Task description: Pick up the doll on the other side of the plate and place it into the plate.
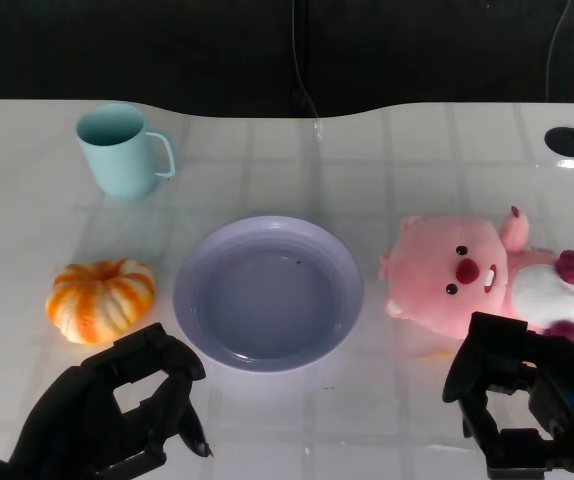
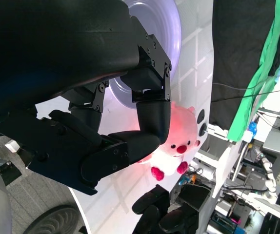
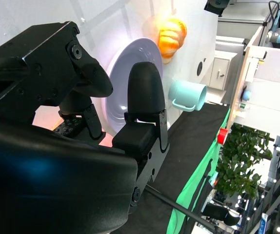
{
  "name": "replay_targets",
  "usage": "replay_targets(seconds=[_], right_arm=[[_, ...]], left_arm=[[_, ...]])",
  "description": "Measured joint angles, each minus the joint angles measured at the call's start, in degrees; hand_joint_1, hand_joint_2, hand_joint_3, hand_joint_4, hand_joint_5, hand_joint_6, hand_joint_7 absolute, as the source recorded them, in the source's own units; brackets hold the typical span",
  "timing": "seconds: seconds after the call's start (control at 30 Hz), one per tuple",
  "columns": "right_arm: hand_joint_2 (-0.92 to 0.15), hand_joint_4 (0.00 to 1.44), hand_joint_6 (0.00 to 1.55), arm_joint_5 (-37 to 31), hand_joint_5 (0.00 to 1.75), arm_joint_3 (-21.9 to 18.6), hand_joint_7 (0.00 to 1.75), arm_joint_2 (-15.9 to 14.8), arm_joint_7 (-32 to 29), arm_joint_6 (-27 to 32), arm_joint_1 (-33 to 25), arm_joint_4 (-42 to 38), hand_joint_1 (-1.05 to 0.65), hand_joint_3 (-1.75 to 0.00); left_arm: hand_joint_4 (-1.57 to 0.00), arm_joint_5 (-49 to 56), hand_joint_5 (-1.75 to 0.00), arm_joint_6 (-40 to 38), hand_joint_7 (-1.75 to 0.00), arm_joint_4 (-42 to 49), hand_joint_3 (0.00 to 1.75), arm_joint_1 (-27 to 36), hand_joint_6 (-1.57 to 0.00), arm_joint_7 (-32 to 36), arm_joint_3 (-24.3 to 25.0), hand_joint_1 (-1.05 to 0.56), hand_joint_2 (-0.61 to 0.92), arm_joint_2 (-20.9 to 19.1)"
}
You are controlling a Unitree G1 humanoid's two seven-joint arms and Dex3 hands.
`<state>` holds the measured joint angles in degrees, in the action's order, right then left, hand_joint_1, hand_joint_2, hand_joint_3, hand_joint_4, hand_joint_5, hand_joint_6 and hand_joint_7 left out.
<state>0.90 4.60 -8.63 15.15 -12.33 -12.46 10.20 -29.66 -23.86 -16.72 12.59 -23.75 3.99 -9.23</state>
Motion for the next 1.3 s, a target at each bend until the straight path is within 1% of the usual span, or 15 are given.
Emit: replay_targets(seconds=[0.67,0.97,1.1,1.17,1.2,1.27,1.3], right_arm=[[-0.45,0.77,0.76,0.0,1.73,0.0,1.43,0.0,0.0,0.1,0.0,0.01,0.04,-1.32],[-0.45,0.76,0.76,-0.01,1.71,0.0,1.42,0.0,-0.02,0.08,0.0,0.01,0.06,-1.32],[-0.46,0.76,0.75,0.12,1.6,-0.11,1.3,-0.08,0.43,-0.44,0.02,0.01,0.05,-1.3],[-0.45,0.76,0.75,0.25,1.58,-0.25,1.27,-0.41,1.17,-0.46,0.12,0.01,0.06,-1.3],[-0.43,0.73,0.73,0.25,1.55,-0.34,1.23,-0.63,1.37,-0.46,0.17,0.02,0.04,-1.29],[-0.4,0.71,0.71,-0.1,1.53,-0.58,1.18,-1.23,1.51,-0.53,0.22,0.16,0.04,-1.28],[-0.45,0.65,0.67,-0.52,1.48,-0.72,1.11,-1.5,1.49,-0.99,0.25,0.22,-0.02,-1.13]], left_arm=[[-0.68,0.27,-1.75,0.18,-1.49,-0.38,0.91,0.01,-0.58,0.04,-0.01,-0.4,0.68,-0.08],[-0.69,0.2,-1.75,0.08,-1.47,-0.38,0.89,0.01,-0.6,0.04,0.0,-0.4,0.68,-0.09],[-0.69,0.22,-1.75,0.1,-1.46,-0.38,0.89,0.01,-0.61,0.04,-0.01,-0.41,0.68,-0.08],[-0.69,0.27,-1.75,0.1,-1.46,-0.38,0.89,0.01,-0.61,0.05,-0.02,-0.41,0.68,-0.09],[-0.68,0.3,-1.75,0.1,-1.46,-0.38,0.89,0.01,-0.6,0.05,-0.02,-0.4,0.69,-0.09],[-0.68,0.4,-1.75,0.1,-1.46,-0.38,0.89,0.01,-0.6,0.05,-0.04,-0.4,0.69,-0.09],[-0.67,0.56,-1.75,0.1,-1.46,-0.38,0.9,0.01,-0.6,0.05,-0.04,-0.4,0.69,-0.09]])
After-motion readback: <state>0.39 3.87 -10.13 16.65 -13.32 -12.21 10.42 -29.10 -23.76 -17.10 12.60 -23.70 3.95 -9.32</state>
